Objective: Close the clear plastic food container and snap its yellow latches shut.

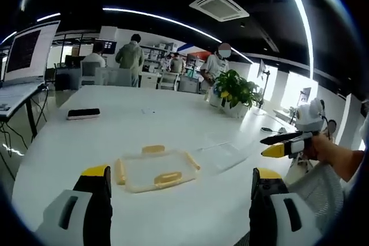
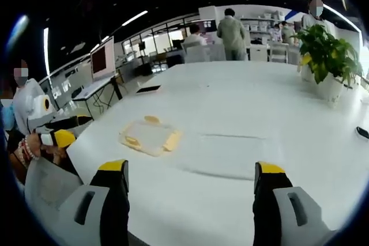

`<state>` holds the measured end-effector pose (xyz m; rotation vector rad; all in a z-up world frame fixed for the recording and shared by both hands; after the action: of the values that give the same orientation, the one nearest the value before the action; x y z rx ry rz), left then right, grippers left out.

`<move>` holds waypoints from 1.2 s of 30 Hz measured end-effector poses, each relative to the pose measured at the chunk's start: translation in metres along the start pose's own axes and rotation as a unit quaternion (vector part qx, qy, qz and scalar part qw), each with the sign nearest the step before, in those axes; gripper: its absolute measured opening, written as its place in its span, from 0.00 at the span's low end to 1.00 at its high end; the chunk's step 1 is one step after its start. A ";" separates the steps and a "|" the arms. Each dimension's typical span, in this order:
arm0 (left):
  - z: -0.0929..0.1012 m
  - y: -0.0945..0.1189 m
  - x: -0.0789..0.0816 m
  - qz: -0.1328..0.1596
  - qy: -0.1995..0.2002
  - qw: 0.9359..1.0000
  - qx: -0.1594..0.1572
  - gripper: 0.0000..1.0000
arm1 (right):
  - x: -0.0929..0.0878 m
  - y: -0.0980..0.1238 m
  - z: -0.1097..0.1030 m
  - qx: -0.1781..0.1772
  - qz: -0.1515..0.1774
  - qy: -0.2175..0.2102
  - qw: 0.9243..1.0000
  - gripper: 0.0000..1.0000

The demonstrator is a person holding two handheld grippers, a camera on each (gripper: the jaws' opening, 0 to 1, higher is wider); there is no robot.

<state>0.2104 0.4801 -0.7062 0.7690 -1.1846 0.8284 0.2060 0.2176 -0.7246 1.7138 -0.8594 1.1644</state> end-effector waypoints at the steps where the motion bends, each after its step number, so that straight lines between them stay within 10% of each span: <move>1: -0.001 0.000 0.001 0.003 -0.002 1.000 0.002 0.99 | 0.000 0.000 0.000 -0.001 0.000 0.003 1.000 0.87; 36: -0.013 0.001 0.007 0.010 0.045 0.999 0.013 0.99 | 0.003 -0.002 0.008 -0.012 0.005 -0.003 1.000 0.95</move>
<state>0.2167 0.4925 -0.7022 0.7355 -1.1052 0.8875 0.2111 0.2111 -0.7240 1.6962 -0.8840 1.1515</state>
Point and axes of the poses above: the point that each gripper's makers call its tool centre point, and the gripper's own axes: y roughly backward along the fingers, z roughly to its right, x roughly out of its top, the point moved 3 cm from there along y, roughly backward along the fingers, and after that the axes turned 14 degrees about z, right-handed, at the moved point
